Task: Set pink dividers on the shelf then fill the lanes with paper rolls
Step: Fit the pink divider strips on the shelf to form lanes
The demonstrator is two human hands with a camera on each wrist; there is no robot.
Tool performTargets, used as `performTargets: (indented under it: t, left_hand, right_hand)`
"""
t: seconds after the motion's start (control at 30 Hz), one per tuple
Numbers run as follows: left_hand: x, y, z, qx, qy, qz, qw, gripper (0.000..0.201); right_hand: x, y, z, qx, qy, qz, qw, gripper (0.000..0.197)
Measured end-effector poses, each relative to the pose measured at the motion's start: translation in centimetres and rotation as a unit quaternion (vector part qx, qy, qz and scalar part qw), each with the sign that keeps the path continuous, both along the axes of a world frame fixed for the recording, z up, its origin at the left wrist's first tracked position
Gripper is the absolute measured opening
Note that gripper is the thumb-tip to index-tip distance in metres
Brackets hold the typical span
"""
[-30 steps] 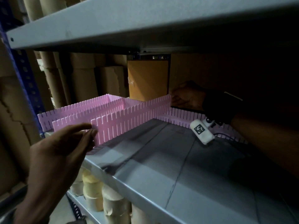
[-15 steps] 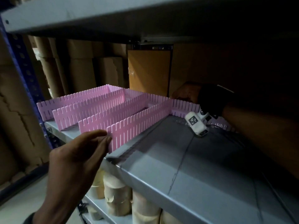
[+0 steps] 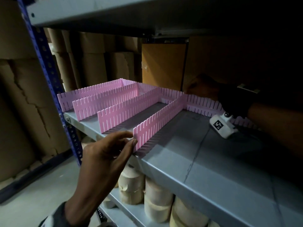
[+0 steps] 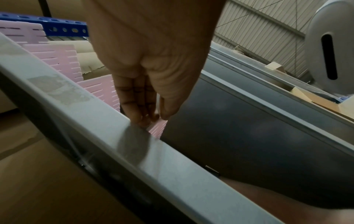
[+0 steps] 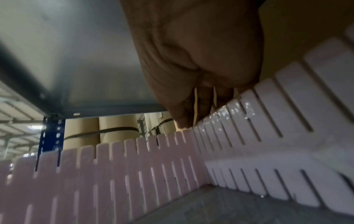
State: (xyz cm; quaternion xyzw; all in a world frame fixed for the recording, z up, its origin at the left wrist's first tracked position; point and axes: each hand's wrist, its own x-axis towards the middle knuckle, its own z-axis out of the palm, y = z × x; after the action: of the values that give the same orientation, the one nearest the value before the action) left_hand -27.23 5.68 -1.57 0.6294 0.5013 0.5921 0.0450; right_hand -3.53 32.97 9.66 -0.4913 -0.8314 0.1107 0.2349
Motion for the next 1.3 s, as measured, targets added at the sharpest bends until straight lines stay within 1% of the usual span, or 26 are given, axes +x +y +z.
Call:
performTargets:
  t: [0.07, 0.2, 0.33, 0.4, 0.5, 0.57, 0.6, 0.67, 0.73, 0.77, 0.83, 0.87, 0.93, 0.97, 1.0, 1.07, 1.1, 1.2, 1.3]
  left_hand:
    - [-0.3, 0.2, -0.3, -0.015, 0.012, 0.004, 1.0, 0.02]
    - [-1.0, 0.5, -0.8, -0.047, 0.087, 0.029, 0.995, 0.012]
    - [-1.3, 0.9, -1.2, -0.057, 0.099, 0.034, 0.993, 0.008]
    - [-1.3, 1.1, -1.5, -0.051, 0.1, 0.044, 0.993, 0.012]
    - [-1.1, 1.0, -1.4, -0.048, 0.105, 0.047, 0.992, 0.03]
    - [-1.0, 0.8, -1.2, -0.045, 0.102, 0.047, 0.993, 0.036]
    - [-0.9, 0.8, -1.3, -0.047, 0.098, 0.048, 0.993, 0.034]
    - [-1.0, 0.7, -1.1, -0.055, 0.095, 0.045, 0.993, 0.024]
    - [-0.9, 0.5, -1.0, -0.063, 0.099, 0.046, 0.992, 0.012]
    - [-0.9, 0.4, -0.9, -0.066, 0.102, 0.046, 0.992, 0.01]
    - [-0.9, -0.1, -0.8, -0.067, 0.097, 0.039, 0.992, 0.013]
    - [-1.0, -0.3, -0.8, -0.066, 0.088, 0.036, 0.993, 0.018]
    - [-1.3, -1.0, -1.1, -0.061, 0.044, 0.034, 0.997, 0.032]
    - [-1.4, -1.6, -1.1, -0.047, 0.023, 0.033, 0.998, 0.037]
    - [-1.3, -2.2, -1.3, -0.023, 0.008, 0.028, 0.999, 0.039]
    - [-0.6, -3.4, -1.5, 0.033, -0.002, 0.014, 0.999, 0.036]
    - [0.0, -4.1, -1.5, 0.058, -0.008, 0.002, 0.998, 0.034]
    - [2.8, -5.9, -1.3, 0.087, -0.025, -0.079, 0.993, 0.027]
    - [5.9, -7.0, -1.1, 0.069, -0.012, -0.17, 0.983, 0.023]
  right_hand:
    - [-0.1, 0.1, 0.1, 0.003, 0.007, -0.005, 1.0, 0.029]
    - [-0.7, 0.2, -0.2, -0.015, 0.016, -0.032, 0.999, 0.029]
    - [-0.9, 0.5, -0.3, -0.011, 0.002, -0.041, 0.999, 0.028]
    - [-0.9, 0.3, -0.4, -0.004, -0.001, -0.047, 0.999, 0.029]
    - [-1.1, -0.5, -0.1, -0.013, -0.007, -0.049, 0.999, 0.024]
    - [-1.2, -1.4, 0.4, -0.025, -0.033, -0.066, 0.997, 0.03]
    - [-1.4, -1.9, 0.7, -0.036, -0.031, -0.074, 0.996, 0.032]
    - [-1.5, -3.1, 1.4, -0.045, -0.031, -0.073, 0.996, 0.031]
    - [-1.5, -4.4, 2.0, -0.044, -0.057, -0.086, 0.994, 0.028]
    - [-1.3, -5.3, 2.4, -0.042, -0.059, -0.091, 0.993, 0.025]
    - [-0.8, -7.3, 2.8, -0.035, -0.039, -0.088, 0.995, 0.024]
    - [-0.6, -8.4, 3.0, -0.032, -0.025, -0.078, 0.996, 0.025]
    - [0.1, -11.1, 3.1, -0.041, 0.011, -0.087, 0.995, 0.02]
    - [0.5, -12.4, 3.1, -0.053, 0.019, -0.097, 0.994, 0.017]
    - [1.1, -13.8, 3.0, -0.059, 0.007, -0.114, 0.992, 0.017]
    - [2.1, -16.9, 2.6, -0.049, -0.025, -0.155, 0.986, 0.016]
    - [2.6, -18.5, 2.5, -0.046, -0.023, -0.17, 0.984, 0.016]
    - [4.7, -23.6, 2.1, -0.049, -0.011, -0.209, 0.977, 0.017]
    - [7.4, -28.3, 2.1, -0.059, -0.012, -0.235, 0.97, 0.023]
